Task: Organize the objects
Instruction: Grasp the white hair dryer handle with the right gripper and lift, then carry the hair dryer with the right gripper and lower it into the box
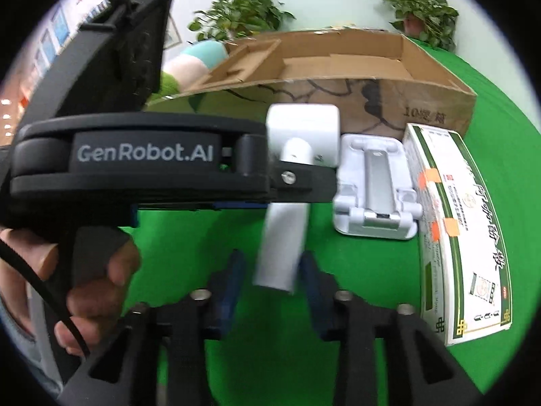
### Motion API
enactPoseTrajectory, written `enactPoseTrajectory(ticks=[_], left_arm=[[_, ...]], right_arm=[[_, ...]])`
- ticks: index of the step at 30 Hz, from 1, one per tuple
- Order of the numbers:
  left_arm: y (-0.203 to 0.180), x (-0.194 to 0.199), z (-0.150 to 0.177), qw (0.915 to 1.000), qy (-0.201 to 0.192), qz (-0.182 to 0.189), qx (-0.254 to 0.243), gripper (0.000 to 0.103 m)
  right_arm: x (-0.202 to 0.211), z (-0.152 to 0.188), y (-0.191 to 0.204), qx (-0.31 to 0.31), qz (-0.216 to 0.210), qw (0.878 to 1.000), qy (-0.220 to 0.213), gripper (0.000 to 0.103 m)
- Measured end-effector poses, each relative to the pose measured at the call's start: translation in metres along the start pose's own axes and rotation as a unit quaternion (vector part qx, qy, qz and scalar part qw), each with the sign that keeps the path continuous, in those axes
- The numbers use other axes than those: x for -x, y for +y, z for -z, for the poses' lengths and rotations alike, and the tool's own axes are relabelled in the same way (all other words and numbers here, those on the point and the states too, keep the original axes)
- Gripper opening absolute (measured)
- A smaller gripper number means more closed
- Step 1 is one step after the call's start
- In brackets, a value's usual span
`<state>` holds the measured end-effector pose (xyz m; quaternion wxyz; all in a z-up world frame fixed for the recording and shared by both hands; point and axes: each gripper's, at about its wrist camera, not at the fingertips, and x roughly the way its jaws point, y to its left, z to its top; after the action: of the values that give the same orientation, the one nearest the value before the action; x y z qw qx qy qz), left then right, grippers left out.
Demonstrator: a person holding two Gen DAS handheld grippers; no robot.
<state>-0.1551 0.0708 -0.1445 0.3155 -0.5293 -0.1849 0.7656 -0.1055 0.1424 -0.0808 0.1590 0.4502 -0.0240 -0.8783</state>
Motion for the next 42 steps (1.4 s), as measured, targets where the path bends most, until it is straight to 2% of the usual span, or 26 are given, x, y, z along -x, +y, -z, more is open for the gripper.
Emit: enactPoseTrajectory(ticks=[1,5,9,11,14,19,21,24,27,30,35,38,42], left_arm=[[0.002,0.0,0.003,1.0,0.003,-0.002,0.001,0.033],[-0.002,0.014,0.034,1.0,0.002,-0.002,0.005,0.033],[-0.001,0.025,0.054,0.9999,0.003,0.004,0.014,0.036],[0.004,0.026,0.047,0.9997,0.002,0.003,0.023,0.041],[0.008,0.028,0.027,0.9997,-0.005,-0.001,0.022,0.05],[0.018,0.02,-0.005,0.9992,0.01,0.014,0.037,0.05],[0.018,0.02,-0.009,0.9996,0.007,0.015,0.024,0.05],[0.021,0.022,-0.01,0.9998,0.0,-0.005,0.021,0.032],[0.027,0.026,-0.007,0.9995,-0.001,0.005,0.031,0.032],[0.026,0.034,-0.002,0.9996,-0.004,-0.003,0.027,0.031],[0.018,0.06,-0.013,0.9993,-0.036,-0.001,0.011,0.03],[-0.008,0.086,-0.018,0.9977,-0.064,-0.008,-0.02,0.028],[-0.034,0.112,-0.057,0.9936,-0.098,-0.018,-0.054,0.028]], right_arm=[[0.001,0.001,0.0,0.0,0.0,1.0,-0.002,0.027],[0.011,0.014,0.004,0.003,-0.008,1.0,0.011,0.027],[0.031,0.044,0.016,0.02,-0.023,0.999,0.028,0.028],[0.032,0.047,0.015,0.004,-0.036,0.999,0.041,0.029],[0.03,0.038,0.014,0.002,-0.032,0.999,0.036,0.03],[0.016,0.022,0.007,-0.01,-0.027,0.999,0.043,0.03],[0.014,0.021,0.008,-0.01,-0.023,0.999,0.041,0.03],[0.015,0.023,0.01,-0.002,-0.014,0.999,0.036,0.03],[0.02,0.029,0.009,0.0,-0.01,1.0,0.027,0.03],[0.027,0.04,0.012,0.006,-0.01,1.0,0.024,0.03],[0.044,0.053,0.016,0.008,0.009,1.0,0.003,0.027],[0.059,0.046,0.018,0.01,0.01,1.0,-0.02,0.026],[0.076,0.018,0.024,0.022,0.01,0.998,-0.065,0.026]])
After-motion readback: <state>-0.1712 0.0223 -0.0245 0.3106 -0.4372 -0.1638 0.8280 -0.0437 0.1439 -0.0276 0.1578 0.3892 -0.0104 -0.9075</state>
